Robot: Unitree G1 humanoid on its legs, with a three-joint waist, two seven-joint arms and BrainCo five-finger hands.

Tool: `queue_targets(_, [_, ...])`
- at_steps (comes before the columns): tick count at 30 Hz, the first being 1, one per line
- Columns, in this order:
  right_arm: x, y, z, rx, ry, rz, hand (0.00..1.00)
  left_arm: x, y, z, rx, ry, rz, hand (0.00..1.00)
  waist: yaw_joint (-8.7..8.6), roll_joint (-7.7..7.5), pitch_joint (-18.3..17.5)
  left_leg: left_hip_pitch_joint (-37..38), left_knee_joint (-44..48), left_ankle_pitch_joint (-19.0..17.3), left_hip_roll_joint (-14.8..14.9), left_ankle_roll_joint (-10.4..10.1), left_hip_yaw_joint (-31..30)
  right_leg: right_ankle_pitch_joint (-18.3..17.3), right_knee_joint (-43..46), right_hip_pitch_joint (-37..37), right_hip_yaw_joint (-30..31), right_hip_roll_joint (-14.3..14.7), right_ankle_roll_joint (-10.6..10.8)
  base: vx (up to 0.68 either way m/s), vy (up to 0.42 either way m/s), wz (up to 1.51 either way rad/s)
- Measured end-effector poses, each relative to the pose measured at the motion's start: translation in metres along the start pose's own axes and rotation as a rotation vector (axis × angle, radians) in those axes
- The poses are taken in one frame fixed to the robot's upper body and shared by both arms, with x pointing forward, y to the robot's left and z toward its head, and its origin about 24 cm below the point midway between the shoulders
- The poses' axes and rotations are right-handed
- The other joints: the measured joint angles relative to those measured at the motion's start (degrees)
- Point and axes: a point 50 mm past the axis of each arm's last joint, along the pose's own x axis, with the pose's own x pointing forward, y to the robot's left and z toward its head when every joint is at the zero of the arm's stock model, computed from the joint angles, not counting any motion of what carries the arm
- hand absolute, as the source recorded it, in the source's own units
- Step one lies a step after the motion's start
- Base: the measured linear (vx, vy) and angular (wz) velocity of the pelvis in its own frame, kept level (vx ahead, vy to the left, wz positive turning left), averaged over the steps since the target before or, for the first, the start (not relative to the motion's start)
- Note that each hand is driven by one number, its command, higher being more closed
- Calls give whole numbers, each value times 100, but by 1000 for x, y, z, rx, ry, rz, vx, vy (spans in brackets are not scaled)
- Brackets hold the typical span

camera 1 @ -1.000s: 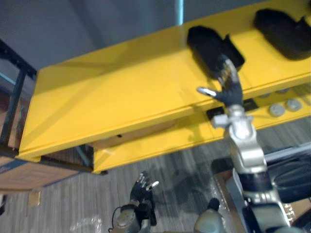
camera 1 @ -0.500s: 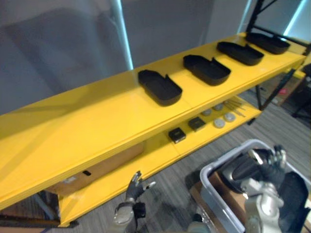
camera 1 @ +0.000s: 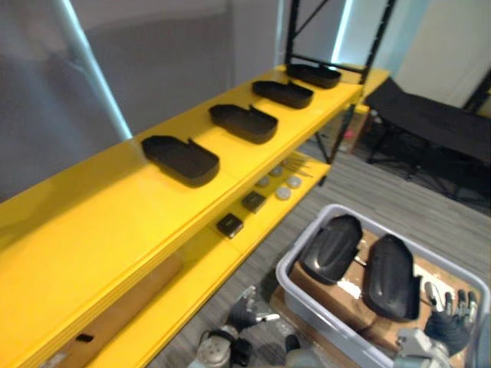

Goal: Walk over and take plastic housings, then place them on the shelf

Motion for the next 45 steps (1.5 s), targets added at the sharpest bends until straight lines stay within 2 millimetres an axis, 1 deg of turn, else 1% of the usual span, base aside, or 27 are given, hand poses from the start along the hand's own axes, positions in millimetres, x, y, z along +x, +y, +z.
queue_targets(2, [-2, 11, -5, 3, 25, 90, 0, 0, 2, -1, 0, 7, 11, 0, 9, 24, -27, 11, 29, -22, 45, -24, -48, 8, 20, -29, 65, 73, -13, 50, -3, -14])
queue_targets(3, [-2, 22, -9, -6, 43, 164, 0, 0, 5, 0, -5, 4, 30, 0, 74, 9, -19, -48, 244, -130, 95, -19, -230, 13, 47, -84, 138, 100, -28, 49, -11, -36])
queue_targets(5, [5, 47, -11, -24, 47, 310, 0, -1, 11, 3, -23, -7, 73, 0, 261, 31, 19, -352, 822, -585, 236, 93, -1199, 47, 46, -257, 385, 192, -75, 0, -3, -58])
queue_targets(6, [13, 65, -7, -40, 22, 411, 0, -1, 16, 8, -32, -25, 97, 0, 347, 119, 113, -535, 1145, -970, 298, 94, -1924, 69, 35, -311, 469, 257, -32, -63, 36, -46])
queue_targets(8, [30, 91, -2, -47, -19, 518, 0, -5, 24, 14, -48, -49, 135, 0, 452, 160, 221, -803, 1549, -1499, 219, 38, -2557, 151, 45, -391, 585, 213, 39, -79, 122, -23])
queue_targets(12, [35, 109, -6, -30, -5, 561, 0, -15, 45, 8, -68, -41, 228, 0, 650, -40, 297, -995, 1676, -1590, -63, 83, -2632, 223, 5, -511, 656, -70, 150, -54, 121, 2])
queue_targets(14, [32, 121, -13, -27, 30, 605, 0, -25, 52, -5, -75, -3, 270, 0, 763, -125, 436, -1191, 1787, -1626, -201, 131, -2817, 252, -14, -570, 623, -206, 178, -23, 98, 20])
queue_targets(18, [26, 128, -24, -32, 78, 641, 0, -31, 53, -12, -132, 0, 292, 0, 878, -32, 506, -1227, 1904, -1687, -215, 128, -3131, 240, -24, -444, 456, -218, 162, 49, 54, 20])
queue_targets(21, [20, 133, -30, -33, 103, 669, 0, -32, 54, -7, -142, -59, 298, 0, 959, 20, 539, -1335, 2098, -1800, -203, 153, -3410, 181, -11, -348, 312, -215, 161, 30, 44, 23])
queue_targets(25, [22, 143, -34, -45, 108, 678, 0, -30, 55, 8, -188, -162, 291, 0, 1145, 115, 627, -1429, 2739, -2403, -315, 238, -4300, -27, 315, -402, 510, -78, 175, -33, 86, -20])
queue_targets(27, [19, 143, -35, -37, 114, 644, 0, -31, 54, 17, -186, -211, 261, 0, 1162, 96, 640, -1619, 3211, -2663, -379, 313, -4340, -67, 541, -580, 677, -68, 163, -112, 190, -44])
queue_targets(28, [17, 142, -37, -24, 124, 613, 0, -30, 53, 24, -173, -244, 240, 0, 1242, 68, 657, -1710, 3574, -2871, -468, 391, -4366, 38, 650, -751, 893, -45, 254, -138, 215, -68])
queue_targets(29, [15, 141, -38, -17, 130, 600, 0, -30, 52, 28, -164, -257, 233, 0, 1296, 68, 665, -1728, 3733, -2986, -506, 422, -4380, 112, 654, -829, 1043, -11, 251, -193, 235, -117])
queue_targets(30, [12, 135, -42, -16, 150, 575, 0, -29, 51, 32, -160, -273, 227, 0, 1331, 83, 685, -1803, 4038, -3198, -519, 512, -4246, 321, 645, -955, 1298, 69, 174, -221, 239, -116])
queue_targets(31, [8, 126, -45, -23, 169, 550, 0, -28, 51, 35, -157, -279, 220, 0, 1316, 101, 745, -1794, 4230, -3296, -501, 601, -4056, 549, 636, -997, 1284, 112, 26, -268, 233, -125])
queue_targets(32, [5, 119, -46, -29, 179, 543, 0, -26, 51, 39, -154, -291, 214, 0, 1299, 102, 799, -1784, 4325, -3349, -473, 705, -3859, 913, 573, -1061, 1135, 141, -150, -281, 202, -121])
queue_targets(33, [-1, 108, -48, -40, 198, 536, 0, -25, 51, 43, -155, -296, 216, 0, 1349, 174, 841, -1764, 4257, -3281, -343, 867, -3532, 1727, 156, -1076, 790, 170, -383, -321, 201, -134])
queue_targets(34, [-5, 101, -49, -48, 210, 540, 0, -24, 52, 43, -164, -290, 227, 0, 1303, 203, 887, -1674, 4119, -3143, -258, 925, -3245, 1388, 769, -1236, 295, 238, -383, -259, 137, -114])
queue_targets(35, [-7, 98, -49, -50, 216, 545, 0, -24, 52, 43, -168, -289, 232, 0, 1259, 189, 874, -1640, 4018, -3057, -257, 955, -3156, 1024, 1183, -1297, 144, 244, -481, -212, 105, -82])
queue_targets(37, [-13, 96, -44, -42, 207, 573, 0, -25, 51, 39, -186, -274, 242, 0, 1281, 178, 872, -1414, 3562, -2728, -254, 999, -2856, -41, 2421, -1355, -40, 226, -550, -123, 36, -65])
queue_targets(38, [-14, 100, -41, -29, 193, 602, 0, -27, 51, 36, -192, -261, 254, 0, 1293, 179, 870, -1384, 3313, -2515, -240, 970, -2716, -457, 3057, -1353, -200, 42, -720, -51, -33, -52])
queue_targets(39, [-14, 102, -41, -27, 191, 608, 0, -27, 51, 35, -194, -259, 256, 0, 1294, 179, 870, -1395, 3276, -2479, -230, 957, -2702, -516, 3172, -1346, -220, 4, -754, -44, -90, -44])
queue_targets(41, [-20, 108, -44, -17, 210, 645, 0, -32, 54, 26, -221, -223, 285, 0, 1414, 167, 861, -1417, 3087, -2277, -66, 793, -2530, -787, 3743, -1196, -332, -383, -951, -41, -176, -44])
queue_targets(42, [-22, 109, -46, -17, 218, 651, 0, -34, 55, 23, -236, -208, 296, 0, 1439, 151, 851, -1441, 3082, -2247, -21, 737, -2515, -789, 3777, -1118, -336, -506, -958, -26, -255, -37])
queue_targets(43, [-25, 110, -50, -20, 235, 660, 0, -38, 59, 17, -259, -192, 323, 0, 1440, 53, 791, -1567, 3103, -2192, 20, 629, -2527, -726, 3635, -1000, -329, -723, -890, -34, -283, -29])
queue_targets(44, [-24, 109, -53, -35, 242, 643, 0, -40, 63, 10, -279, -169, 348, 0, 1461, 71, 743, -1723, 3026, -2127, 59, 525, -2810, -751, 3382, -1038, -513, -509, -748, -40, -280, -35])
queue_targets(45, [-22, 109, -54, -45, 240, 643, 0, -40, 62, 9, -290, -166, 351, 0, 1494, 165, 735, -1767, 2921, -2100, 76, 471, -2997, -697, 3278, -1101, -540, -419, -776, -49, -255, -55])
